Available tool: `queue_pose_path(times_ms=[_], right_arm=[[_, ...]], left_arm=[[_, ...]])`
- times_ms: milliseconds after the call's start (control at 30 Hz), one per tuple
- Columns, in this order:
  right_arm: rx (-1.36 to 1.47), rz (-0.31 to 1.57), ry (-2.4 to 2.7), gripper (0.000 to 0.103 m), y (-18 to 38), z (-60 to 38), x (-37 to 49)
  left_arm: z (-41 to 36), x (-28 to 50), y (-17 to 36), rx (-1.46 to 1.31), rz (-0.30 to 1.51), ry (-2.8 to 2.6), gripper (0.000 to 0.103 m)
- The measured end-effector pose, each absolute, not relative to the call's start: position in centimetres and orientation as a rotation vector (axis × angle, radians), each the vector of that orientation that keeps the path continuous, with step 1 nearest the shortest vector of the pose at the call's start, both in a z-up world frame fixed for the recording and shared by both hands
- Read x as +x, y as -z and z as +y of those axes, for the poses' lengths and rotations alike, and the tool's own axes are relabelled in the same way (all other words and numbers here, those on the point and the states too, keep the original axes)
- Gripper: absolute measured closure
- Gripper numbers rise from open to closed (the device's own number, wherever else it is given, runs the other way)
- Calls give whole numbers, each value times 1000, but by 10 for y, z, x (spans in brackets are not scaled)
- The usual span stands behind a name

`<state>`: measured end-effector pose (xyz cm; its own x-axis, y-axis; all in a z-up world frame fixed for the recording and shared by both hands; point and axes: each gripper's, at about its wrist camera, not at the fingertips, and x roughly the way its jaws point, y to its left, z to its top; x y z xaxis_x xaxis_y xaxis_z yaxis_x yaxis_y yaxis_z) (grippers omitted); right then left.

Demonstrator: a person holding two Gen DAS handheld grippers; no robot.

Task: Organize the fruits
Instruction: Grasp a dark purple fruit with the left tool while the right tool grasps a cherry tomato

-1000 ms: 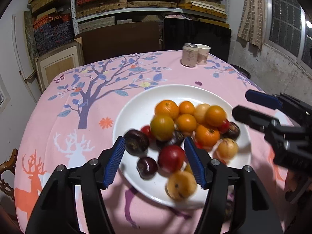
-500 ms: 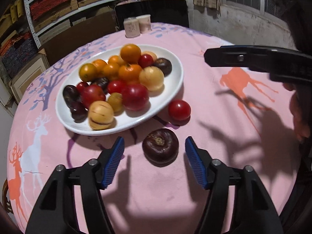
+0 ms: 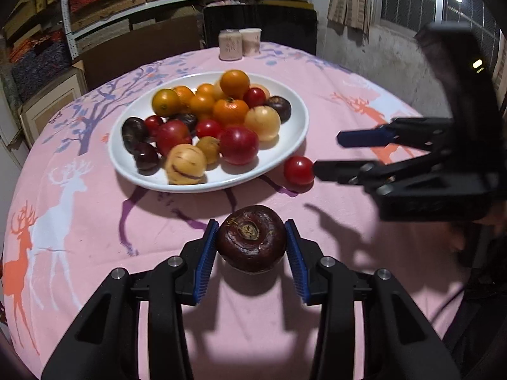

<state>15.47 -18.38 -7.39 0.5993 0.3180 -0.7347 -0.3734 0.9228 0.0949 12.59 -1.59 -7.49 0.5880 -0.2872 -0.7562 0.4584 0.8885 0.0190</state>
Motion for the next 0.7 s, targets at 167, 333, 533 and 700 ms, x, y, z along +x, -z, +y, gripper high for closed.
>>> queue_pose_path(times_ms=[167,333,533,700], right_arm=[[-161,871,-409,49,85,-156,167],[-170,909,-412,75,94,-150,172],[-91,854,-438,75,75,-168,153],[-1,739,-425,75,39,-192,153]], left_arm=[[-1,119,70,192,831,418,62],[8,119,74,173,837,402,62],[16,121,66,139,811,390,62],[18,133,48,119,779,385,62]])
